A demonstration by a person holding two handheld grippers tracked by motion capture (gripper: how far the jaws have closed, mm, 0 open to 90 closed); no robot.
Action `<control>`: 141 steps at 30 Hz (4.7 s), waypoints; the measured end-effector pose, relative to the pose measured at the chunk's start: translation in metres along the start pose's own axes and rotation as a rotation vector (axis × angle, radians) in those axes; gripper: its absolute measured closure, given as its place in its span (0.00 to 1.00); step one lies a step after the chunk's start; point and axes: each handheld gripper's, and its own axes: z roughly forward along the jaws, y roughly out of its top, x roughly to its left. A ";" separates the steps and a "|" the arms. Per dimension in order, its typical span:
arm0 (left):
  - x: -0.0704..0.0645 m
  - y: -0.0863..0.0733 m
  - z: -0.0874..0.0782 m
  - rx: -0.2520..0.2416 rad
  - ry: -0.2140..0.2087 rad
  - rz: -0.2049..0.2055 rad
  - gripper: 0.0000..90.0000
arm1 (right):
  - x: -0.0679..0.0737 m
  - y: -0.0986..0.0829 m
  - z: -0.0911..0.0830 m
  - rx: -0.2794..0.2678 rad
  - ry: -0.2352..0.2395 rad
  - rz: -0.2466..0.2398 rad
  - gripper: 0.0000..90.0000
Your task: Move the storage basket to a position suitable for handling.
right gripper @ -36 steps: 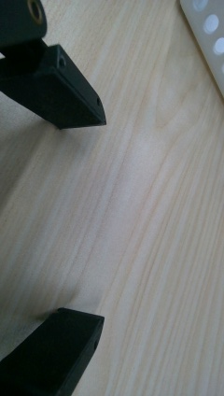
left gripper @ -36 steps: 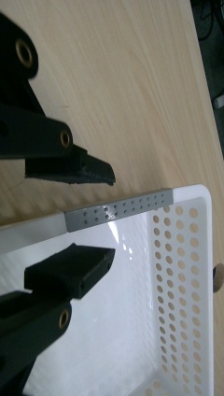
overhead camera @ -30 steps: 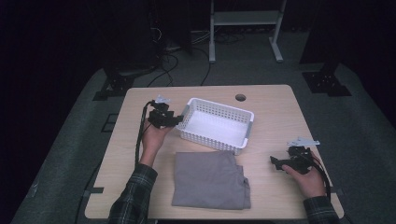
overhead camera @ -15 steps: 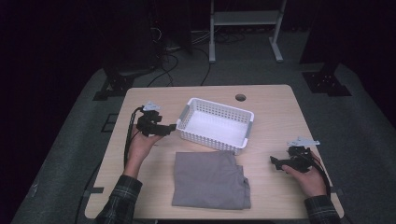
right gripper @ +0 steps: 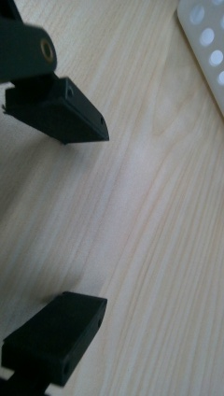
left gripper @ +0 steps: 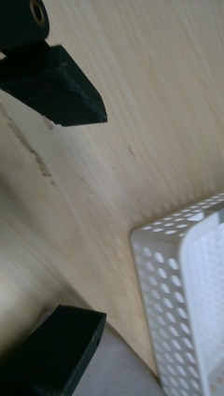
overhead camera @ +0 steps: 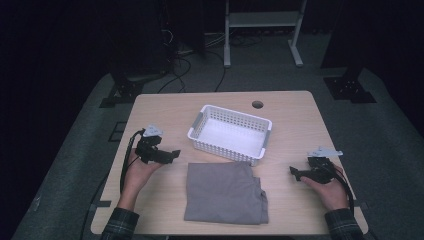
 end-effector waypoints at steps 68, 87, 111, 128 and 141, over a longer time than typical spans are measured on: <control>-0.007 -0.091 -0.007 0.050 0.008 0.030 0.00 | 0.120 0.139 0.027 -0.060 0.463 -0.314 0.65; -0.006 -0.091 -0.008 0.055 0.009 0.038 0.00 | 0.146 0.143 0.059 0.058 0.446 -0.383 0.86; -0.007 -0.091 -0.008 0.055 0.008 0.032 0.00 | 0.129 0.147 0.043 0.018 0.415 -0.365 0.94; -0.007 -0.091 -0.007 0.050 0.010 0.026 0.00 | 0.100 0.139 0.022 -0.004 0.372 -0.316 0.94; -0.007 -0.091 -0.008 0.053 0.011 0.027 0.00 | 0.077 0.118 0.004 -0.013 0.333 -0.264 0.94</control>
